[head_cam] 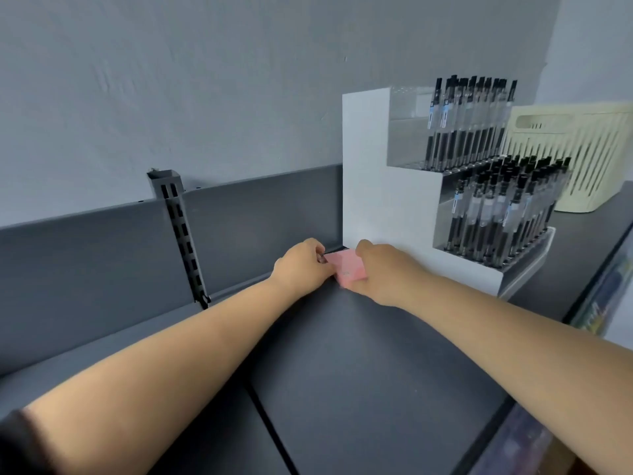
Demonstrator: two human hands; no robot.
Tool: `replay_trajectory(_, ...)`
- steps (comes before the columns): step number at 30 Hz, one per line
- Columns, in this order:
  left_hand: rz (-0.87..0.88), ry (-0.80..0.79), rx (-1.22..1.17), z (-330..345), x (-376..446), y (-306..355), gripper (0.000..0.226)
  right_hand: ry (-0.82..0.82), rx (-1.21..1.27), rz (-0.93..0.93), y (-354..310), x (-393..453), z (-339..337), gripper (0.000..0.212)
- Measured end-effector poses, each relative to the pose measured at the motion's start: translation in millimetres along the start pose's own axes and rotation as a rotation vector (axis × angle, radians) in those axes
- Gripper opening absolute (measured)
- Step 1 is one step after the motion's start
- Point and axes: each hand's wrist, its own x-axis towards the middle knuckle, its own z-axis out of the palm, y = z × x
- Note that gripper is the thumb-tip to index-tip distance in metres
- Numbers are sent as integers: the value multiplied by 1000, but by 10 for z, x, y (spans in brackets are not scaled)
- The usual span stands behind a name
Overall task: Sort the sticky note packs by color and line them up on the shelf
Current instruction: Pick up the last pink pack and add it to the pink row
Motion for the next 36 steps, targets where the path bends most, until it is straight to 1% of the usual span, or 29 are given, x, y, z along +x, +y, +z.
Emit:
replay_trajectory(2, -34, 54, -156, -39, -67, 16, 40, -24, 175, 32, -12, -36, -39, 59)
replay_trajectory(3, -45, 75, -222, -66, -112, 20, 43, -29, 282, 54, -11, -49, -62, 57)
replay_trajectory(5, -68, 93, -342, -134, -238, 32, 46, -34, 498, 88, -28, -93, -99, 47)
replay_trajectory(6, -73, 96, -373, -174, -314, 40, 47, -43, 600, 104, -42, -123, -103, 44)
replay_trajectory(8, -62, 110, -392, -267, -495, 55, 49, -54, 731, 121, -91, -218, -95, 44)
replay_trajectory(10, -41, 129, -406, -372, -717, 82, 48, -35, 770, 105, -159, -320, -65, 47)
replay_trajectory(12, -26, 147, -401, -487, -978, 113, 45, -33, 770, 62, -255, -443, -40, 44)
replay_trajectory(16, -40, 214, -364, -733, -1547, 107, 36, -78, 818, -83, -536, -753, -40, 14)
replay_trajectory(21, -114, 338, -387, -1051, -2343, -17, 29, -97, 890, -242, -1040, -1156, -46, 25)
replay_trajectory(26, -218, 477, -390, -1402, -3134, -229, 31, -149, 903, -394, -1688, -1613, 12, 26)
replay_trajectory(31, -264, 649, -450, -1698, -3845, -412, 28, -238, 982, -497, -2311, -2027, 38, 26)
replay_trajectory(36, -278, 814, -537, -1915, -4480, -647, 26, -210, 1030, -592, -2895, -2459, 82, 23)
